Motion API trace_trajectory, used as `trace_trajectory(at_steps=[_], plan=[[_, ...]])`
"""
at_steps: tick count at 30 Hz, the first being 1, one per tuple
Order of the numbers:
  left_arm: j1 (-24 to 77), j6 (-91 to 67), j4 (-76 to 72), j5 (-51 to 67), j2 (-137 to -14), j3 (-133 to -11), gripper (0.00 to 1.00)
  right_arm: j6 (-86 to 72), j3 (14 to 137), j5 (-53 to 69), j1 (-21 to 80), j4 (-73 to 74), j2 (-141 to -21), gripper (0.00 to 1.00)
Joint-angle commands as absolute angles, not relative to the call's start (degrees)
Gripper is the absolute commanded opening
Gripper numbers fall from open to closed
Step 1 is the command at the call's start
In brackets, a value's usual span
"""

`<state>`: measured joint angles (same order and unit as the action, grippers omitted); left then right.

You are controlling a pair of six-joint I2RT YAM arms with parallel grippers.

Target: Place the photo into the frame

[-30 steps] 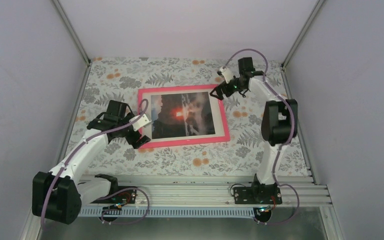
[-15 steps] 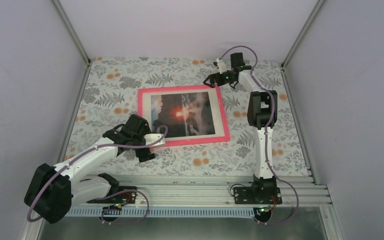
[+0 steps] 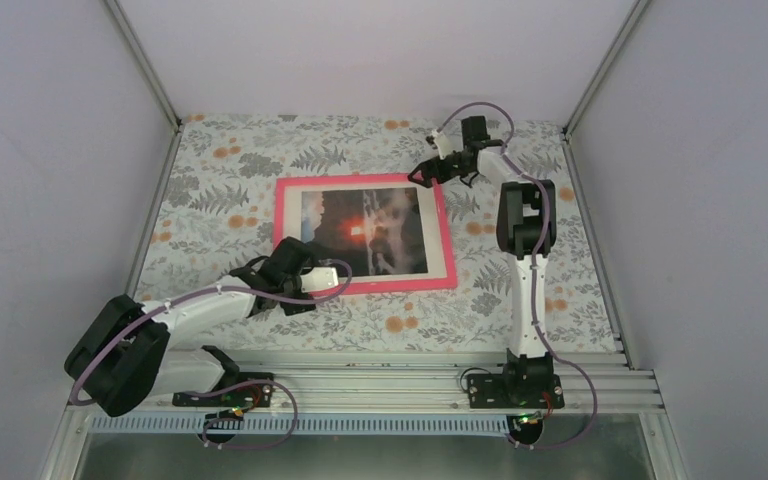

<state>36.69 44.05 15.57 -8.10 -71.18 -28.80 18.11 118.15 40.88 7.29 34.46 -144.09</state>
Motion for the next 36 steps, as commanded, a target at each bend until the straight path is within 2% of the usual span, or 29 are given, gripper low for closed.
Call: trace_trajectory(at_steps=[1,12,21,25,29,36], plan=[[34.52,43.02,10.15,-14.79,-73.37,-29.16,1.00,23.79,109.00,43.96,6.11,43.08,-139.49,0.95],[27.13,40.65,5.36,-15.80,-81.88,-35.26,1.00,35.97,82.76,46.69,3.82,50.76,-124.04,0.91],[22.82,35.34,7.29,-9.42,-87.31,-40.62,1.00,46.24,61.48,48.82,7.28,58.54,-112.43,0.91],[18.39,33.31,9.35,-5.51,-86.68,-41.99,1.00,51.02,61.64,48.55,8.27,63.93,-109.66,0.89],[13.48,33.82,11.72,0.66,-85.41,-42.93,1.00,49.36,68.57,46.18,7.04,63.83,-110.54,0.90],[8.54,33.46,15.40,7.82,-91.20,-50.00,1.00,34.93,77.75,43.90,6.08,54.66,-116.14,0.90]])
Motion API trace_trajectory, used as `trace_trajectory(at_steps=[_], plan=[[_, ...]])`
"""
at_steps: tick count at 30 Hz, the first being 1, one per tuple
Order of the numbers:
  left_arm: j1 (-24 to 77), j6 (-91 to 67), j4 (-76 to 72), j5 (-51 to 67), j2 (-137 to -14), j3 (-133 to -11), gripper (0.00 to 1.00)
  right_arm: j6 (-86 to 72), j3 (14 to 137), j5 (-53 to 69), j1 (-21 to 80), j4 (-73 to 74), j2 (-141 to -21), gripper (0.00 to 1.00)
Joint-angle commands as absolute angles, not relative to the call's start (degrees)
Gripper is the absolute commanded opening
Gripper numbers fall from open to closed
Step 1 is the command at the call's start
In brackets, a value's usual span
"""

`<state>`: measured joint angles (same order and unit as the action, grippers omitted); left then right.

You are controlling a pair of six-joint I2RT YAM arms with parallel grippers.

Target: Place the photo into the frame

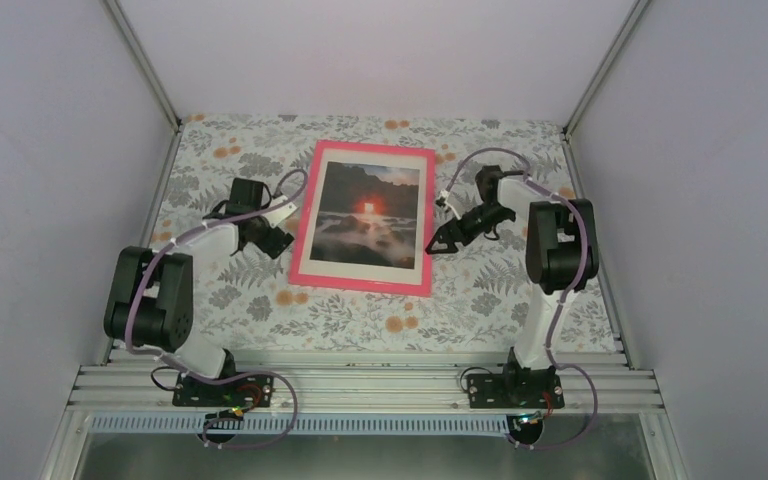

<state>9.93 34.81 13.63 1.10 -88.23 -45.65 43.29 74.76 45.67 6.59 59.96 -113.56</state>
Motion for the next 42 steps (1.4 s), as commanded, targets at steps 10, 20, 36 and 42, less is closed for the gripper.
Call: trace_trajectory(at_steps=[10,20,36,42], plan=[[8.85,39.20,20.35,20.54,-95.66,-51.18,0.90,30.80,77.19,44.86,9.04,50.34,-120.64,0.89],[9.54,42.91,25.98,27.38,-88.03,-42.22,0.82,30.91,70.43,43.82,10.51,47.91,-118.16,0.89],[9.79,37.69,27.48,27.58,-80.30,-41.86,0.88,32.16,64.05,43.75,10.49,49.61,-112.39,0.90],[8.80,35.94,30.23,23.77,-76.83,-49.15,1.00,31.59,66.55,42.16,8.92,50.90,-108.56,0.96]])
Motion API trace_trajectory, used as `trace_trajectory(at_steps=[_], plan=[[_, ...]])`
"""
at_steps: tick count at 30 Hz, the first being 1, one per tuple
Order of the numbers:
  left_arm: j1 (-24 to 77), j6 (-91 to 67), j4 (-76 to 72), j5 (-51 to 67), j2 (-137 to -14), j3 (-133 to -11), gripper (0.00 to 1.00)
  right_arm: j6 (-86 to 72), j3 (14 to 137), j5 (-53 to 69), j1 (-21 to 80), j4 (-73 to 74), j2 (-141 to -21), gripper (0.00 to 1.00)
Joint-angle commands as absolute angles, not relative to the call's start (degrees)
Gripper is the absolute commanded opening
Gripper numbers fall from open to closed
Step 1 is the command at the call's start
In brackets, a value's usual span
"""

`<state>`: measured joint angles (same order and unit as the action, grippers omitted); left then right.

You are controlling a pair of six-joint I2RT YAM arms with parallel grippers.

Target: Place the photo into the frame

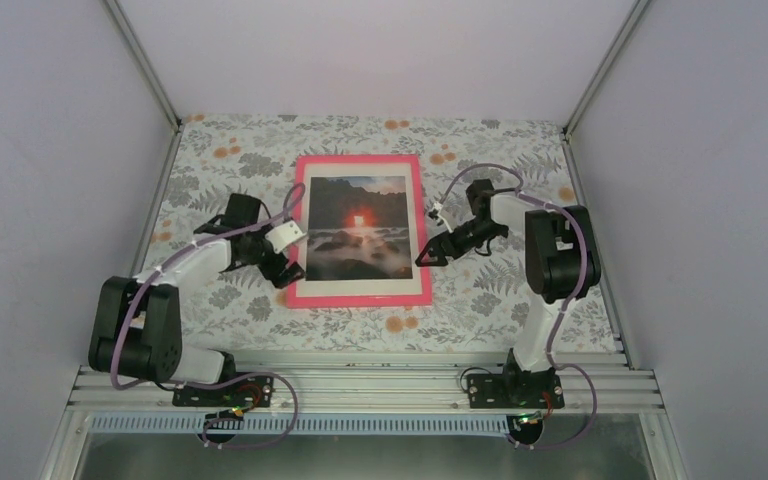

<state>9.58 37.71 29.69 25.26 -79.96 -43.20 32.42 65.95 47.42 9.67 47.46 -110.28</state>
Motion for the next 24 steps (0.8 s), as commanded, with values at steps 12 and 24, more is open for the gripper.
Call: trace_trajectory(at_steps=[12,24], plan=[[-3.96,22.91,42.13,25.40,-85.40,-81.04,1.00,26.98,80.66,48.65,0.95,53.87,-97.03,1.00],[-11.82,18.71,30.75,22.23,-84.49,-71.29,1.00,20.91,66.11,49.58,-9.56,42.97,-86.14,1.00]])
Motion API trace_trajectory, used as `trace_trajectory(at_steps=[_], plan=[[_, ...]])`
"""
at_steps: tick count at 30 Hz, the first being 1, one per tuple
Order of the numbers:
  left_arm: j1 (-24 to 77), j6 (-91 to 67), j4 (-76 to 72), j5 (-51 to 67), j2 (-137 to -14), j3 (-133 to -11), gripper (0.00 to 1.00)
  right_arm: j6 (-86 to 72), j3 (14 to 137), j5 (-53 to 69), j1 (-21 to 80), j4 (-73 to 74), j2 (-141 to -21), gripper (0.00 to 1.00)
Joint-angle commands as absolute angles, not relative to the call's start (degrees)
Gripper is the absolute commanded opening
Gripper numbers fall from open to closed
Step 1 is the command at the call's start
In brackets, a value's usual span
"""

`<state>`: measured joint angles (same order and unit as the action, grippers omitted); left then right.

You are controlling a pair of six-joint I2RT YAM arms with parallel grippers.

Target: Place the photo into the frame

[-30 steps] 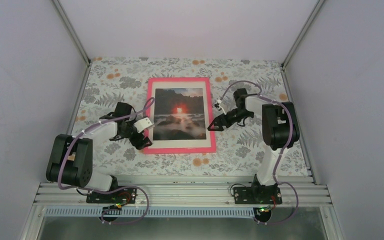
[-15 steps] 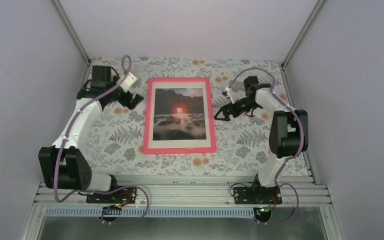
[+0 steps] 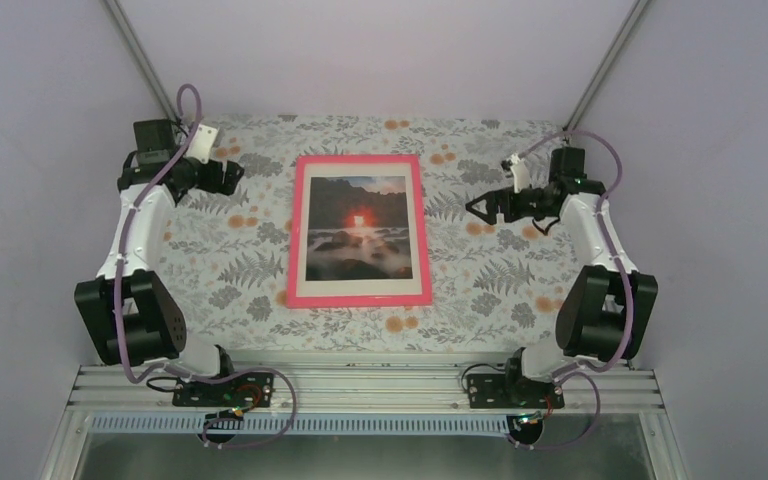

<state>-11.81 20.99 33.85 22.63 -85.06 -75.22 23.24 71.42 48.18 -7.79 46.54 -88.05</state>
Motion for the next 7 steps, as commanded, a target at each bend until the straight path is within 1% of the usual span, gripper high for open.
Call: trace_trajectory(at_steps=[1,7], plan=[[-11.86,18.58,30.16,22.20,-84.32,-70.19,1.00,20.72,64.92,49.26,-9.88,42.35,-85.24,1.00],[-11.86,18.02,28.67,20.39,-83.90,-69.26,1.00,20.15,63.34,49.04,-10.36,41.33,-83.89,1.00]])
